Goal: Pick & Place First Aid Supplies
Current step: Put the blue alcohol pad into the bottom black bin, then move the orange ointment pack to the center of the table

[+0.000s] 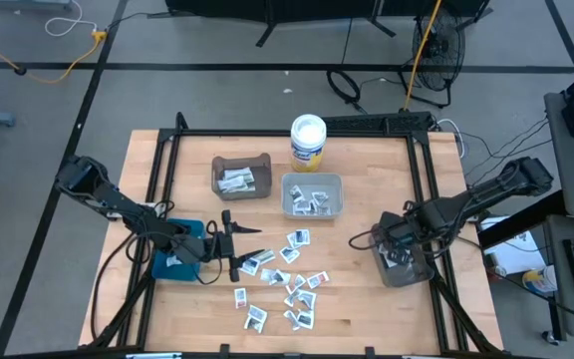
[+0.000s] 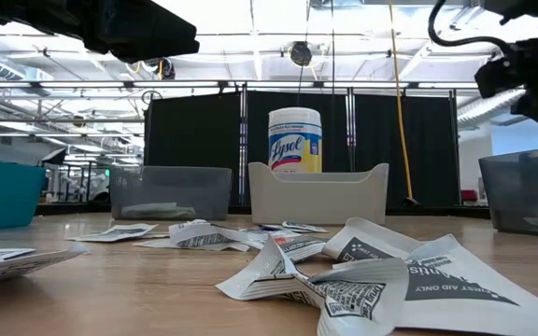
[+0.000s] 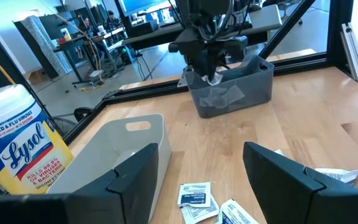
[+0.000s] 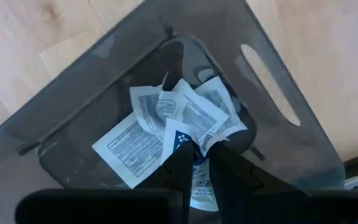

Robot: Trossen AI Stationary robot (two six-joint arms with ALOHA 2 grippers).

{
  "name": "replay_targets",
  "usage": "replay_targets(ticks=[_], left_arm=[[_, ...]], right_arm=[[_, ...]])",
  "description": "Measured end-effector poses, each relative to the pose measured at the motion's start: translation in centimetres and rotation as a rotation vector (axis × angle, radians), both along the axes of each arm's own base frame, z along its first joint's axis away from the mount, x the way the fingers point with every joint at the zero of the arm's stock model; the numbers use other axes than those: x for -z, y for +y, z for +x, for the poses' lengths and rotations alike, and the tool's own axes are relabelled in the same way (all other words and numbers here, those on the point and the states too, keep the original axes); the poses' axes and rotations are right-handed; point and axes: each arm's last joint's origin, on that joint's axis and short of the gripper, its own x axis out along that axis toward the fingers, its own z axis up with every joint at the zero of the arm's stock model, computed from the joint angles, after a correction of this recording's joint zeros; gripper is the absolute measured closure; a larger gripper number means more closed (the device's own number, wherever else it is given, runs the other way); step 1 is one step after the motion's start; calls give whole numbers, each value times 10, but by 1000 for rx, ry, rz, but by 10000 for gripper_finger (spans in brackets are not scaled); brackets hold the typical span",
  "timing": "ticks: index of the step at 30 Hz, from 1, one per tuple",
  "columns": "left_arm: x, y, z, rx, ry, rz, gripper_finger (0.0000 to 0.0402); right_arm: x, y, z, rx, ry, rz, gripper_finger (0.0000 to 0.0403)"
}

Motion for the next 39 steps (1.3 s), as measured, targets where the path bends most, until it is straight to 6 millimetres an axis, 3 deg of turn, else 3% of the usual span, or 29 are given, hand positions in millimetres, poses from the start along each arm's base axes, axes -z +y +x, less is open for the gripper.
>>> replay_targets(ticks=[11, 25, 34, 39], left_arm=[[0, 0, 0, 1, 6, 10, 160], [1, 0, 0, 0, 11, 6, 160], [1, 2, 1, -6, 13, 11, 160], [2, 5, 2, -6, 18, 7, 160]], right_arm=[[1, 2, 5, -4, -58, 18, 348], [1, 2, 5, -30, -58, 19, 209], [-23, 3, 8, -58, -170, 48, 221], [-34, 9, 23, -152, -345, 87, 232]])
